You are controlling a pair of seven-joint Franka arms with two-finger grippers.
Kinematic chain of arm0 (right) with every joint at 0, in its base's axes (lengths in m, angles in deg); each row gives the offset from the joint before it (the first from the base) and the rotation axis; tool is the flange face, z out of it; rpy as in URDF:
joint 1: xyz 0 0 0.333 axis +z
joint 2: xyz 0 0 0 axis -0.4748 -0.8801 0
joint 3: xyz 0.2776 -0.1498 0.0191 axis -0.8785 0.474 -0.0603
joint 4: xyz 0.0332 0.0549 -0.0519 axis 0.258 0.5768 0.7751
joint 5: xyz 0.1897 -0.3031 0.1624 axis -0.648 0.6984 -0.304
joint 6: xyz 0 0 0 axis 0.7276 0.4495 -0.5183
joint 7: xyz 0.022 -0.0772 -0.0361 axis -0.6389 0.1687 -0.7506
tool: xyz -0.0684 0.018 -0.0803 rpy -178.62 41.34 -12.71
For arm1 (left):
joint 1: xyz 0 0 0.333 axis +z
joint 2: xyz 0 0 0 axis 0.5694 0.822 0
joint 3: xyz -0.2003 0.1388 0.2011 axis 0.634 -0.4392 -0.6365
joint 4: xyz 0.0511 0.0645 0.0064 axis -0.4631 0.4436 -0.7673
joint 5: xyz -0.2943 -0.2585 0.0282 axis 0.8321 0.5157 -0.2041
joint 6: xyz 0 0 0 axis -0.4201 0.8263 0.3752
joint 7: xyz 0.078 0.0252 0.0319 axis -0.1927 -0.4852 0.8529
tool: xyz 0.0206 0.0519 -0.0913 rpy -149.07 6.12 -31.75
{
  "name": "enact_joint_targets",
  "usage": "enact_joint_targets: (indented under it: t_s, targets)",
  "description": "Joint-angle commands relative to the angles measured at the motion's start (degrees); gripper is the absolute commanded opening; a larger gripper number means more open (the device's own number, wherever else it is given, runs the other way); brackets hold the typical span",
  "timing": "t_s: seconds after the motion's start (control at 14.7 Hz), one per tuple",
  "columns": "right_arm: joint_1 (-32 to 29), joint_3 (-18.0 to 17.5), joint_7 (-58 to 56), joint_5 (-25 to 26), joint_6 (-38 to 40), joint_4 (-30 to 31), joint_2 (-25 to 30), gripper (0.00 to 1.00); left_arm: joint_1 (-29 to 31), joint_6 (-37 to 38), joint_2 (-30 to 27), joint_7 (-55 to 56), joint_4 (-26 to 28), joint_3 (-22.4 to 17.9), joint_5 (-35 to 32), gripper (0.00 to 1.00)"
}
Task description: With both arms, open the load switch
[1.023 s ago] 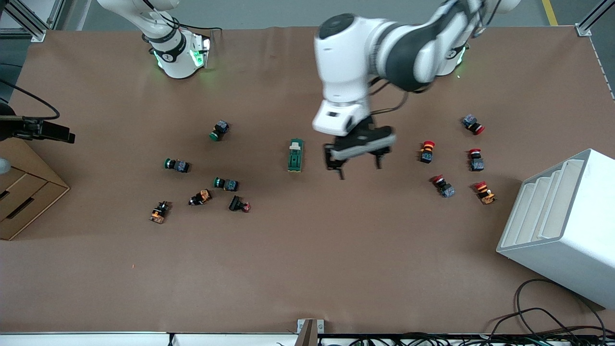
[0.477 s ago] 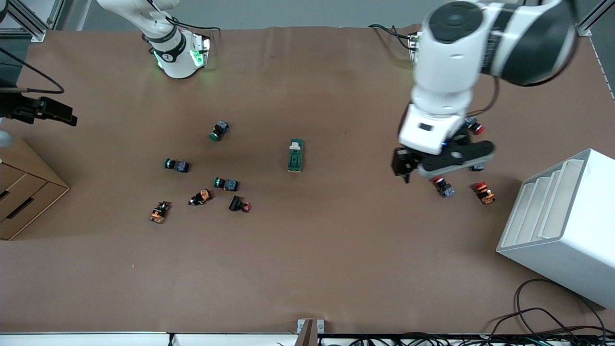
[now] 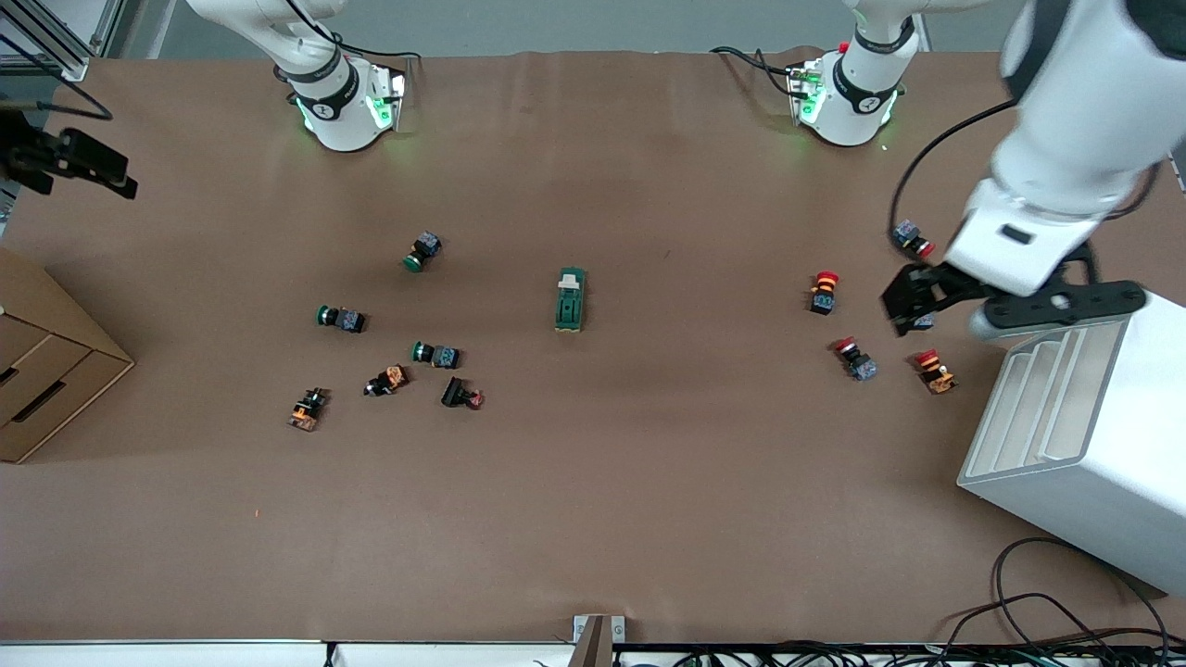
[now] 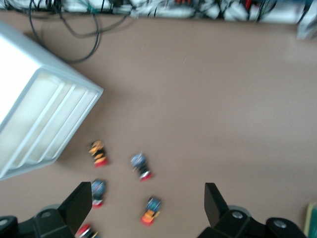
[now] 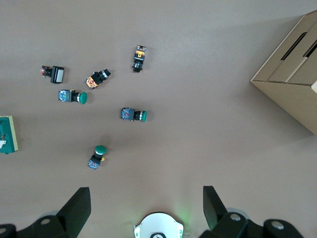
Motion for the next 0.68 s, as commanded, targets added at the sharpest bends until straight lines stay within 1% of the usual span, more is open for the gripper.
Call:
enact_joint_targets:
  t_s: [0.0, 0.07, 0.14, 0.2, 0.27, 0.34, 0.41, 0.48, 0.61]
  targets:
    - [-2.2, -2.6, -0.4, 0.7, -2.7, 3.3, 2.2, 1.00, 0.7, 3.5, -5.9, -7.3, 4.7, -2.8, 2.4, 1.00]
    - [-2.7, -3.3, -0.4, 0.7, -2.8, 3.6, 2.2, 1.00, 1.3, 4.2, -8.4, -9.8, 8.5, -3.7, 2.9, 1.00]
    - [-3.1, -4.0, -0.4, 0.7, -3.0, 3.6, 2.2, 1.00, 2.4, 3.9, -11.2, -13.4, 11.8, -5.6, 5.5, 1.00]
    - [-3.5, -4.8, -0.4, 0.7, -3.0, 3.6, 2.3, 1.00, 2.4, 4.2, -13.2, -16.3, 13.5, -7.3, 7.5, 1.00]
    - [-3.6, -4.9, -0.4, 0.7, -3.0, 3.6, 2.3, 1.00, 2.2, 4.4, -15.3, -17.9, 15.4, -9.2, 8.2, 1.00]
    - [-3.6, -4.9, -0.4, 0.6, -3.1, 3.5, 2.3, 1.00, 2.0, 4.4, -17.5, -20.0, 17.3, -10.1, 8.3, 1.00]
    - [-3.5, -4.9, -0.3, 0.5, -3.0, 3.5, 2.3, 1.00, 1.8, 4.5, -18.7, -21.8, 18.5, -10.8, 8.4, 1.00]
    - [-3.5, -4.7, -0.3, 0.4, -3.0, 3.5, 2.3, 1.00, 1.2, 6.2, -19.3, -21.8, 18.5, -11.3, 8.4, 1.00]
    - [-3.3, -4.4, -0.3, 0.2, -2.9, 3.5, 2.3, 1.00, 0.1, 7.1, -19.5, -21.2, 18.2, -11.5, 8.4, 1.00]
